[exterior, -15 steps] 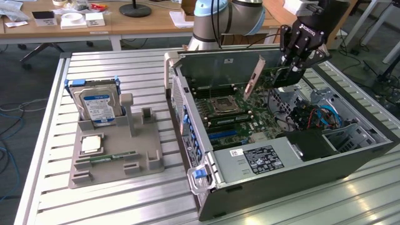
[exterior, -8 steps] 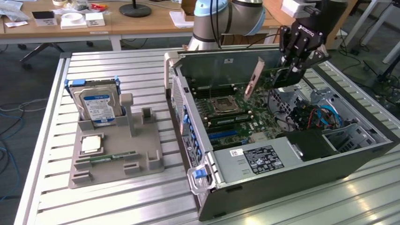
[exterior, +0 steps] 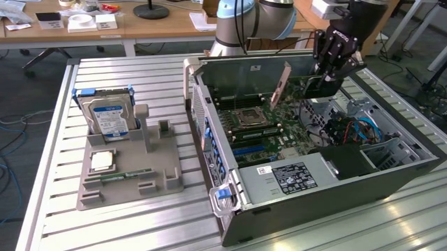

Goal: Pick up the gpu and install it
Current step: 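Insert the gpu into the slot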

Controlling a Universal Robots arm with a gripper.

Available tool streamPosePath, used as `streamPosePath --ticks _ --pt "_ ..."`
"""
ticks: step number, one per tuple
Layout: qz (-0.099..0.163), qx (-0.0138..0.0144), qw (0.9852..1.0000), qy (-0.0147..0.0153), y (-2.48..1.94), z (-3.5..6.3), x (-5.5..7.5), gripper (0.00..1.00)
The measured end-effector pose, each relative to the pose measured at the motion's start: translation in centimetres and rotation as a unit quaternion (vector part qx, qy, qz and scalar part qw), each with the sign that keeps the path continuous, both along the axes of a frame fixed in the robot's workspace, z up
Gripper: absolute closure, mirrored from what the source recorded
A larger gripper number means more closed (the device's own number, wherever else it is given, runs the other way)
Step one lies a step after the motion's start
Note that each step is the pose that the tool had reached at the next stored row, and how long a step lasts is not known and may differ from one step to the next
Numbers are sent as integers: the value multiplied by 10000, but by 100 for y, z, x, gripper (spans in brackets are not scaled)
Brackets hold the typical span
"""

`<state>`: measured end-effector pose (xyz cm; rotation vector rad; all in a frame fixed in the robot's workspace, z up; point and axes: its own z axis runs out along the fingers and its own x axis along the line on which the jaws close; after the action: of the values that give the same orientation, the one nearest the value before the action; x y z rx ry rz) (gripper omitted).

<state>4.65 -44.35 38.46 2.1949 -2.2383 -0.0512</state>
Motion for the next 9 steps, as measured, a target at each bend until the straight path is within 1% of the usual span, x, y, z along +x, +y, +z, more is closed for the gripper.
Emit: streamPosePath --ticks 7,8,9 --pt "-10 1 10000 -1 0 -1 -2 73" --pt "-10 4 10000 -6 1 -4 -2 73" --pt "-10 7 10000 -20 1 -13 -3 73"
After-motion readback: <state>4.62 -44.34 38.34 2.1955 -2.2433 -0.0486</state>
